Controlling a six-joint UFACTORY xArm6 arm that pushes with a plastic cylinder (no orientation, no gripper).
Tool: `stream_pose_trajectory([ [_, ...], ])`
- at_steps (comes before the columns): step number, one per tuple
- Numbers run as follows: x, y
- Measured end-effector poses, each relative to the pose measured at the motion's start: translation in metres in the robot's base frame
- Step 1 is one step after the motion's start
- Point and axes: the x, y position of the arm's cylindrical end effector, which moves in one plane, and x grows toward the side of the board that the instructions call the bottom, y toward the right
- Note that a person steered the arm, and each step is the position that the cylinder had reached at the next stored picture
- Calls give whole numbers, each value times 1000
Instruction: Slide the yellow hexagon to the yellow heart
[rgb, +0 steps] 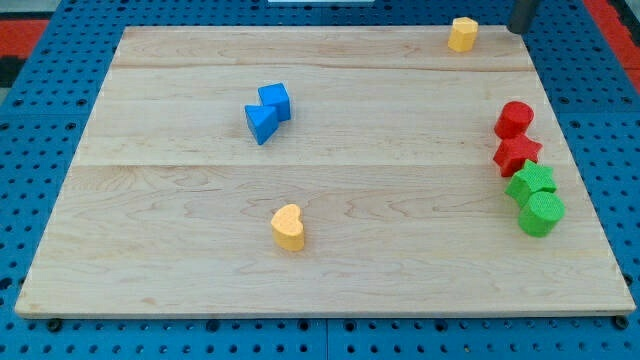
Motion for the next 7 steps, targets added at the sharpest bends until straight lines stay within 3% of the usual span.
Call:
stream_pose_trajectory([
  [2, 0, -78],
  [5, 14, -112],
  [7, 54, -143],
])
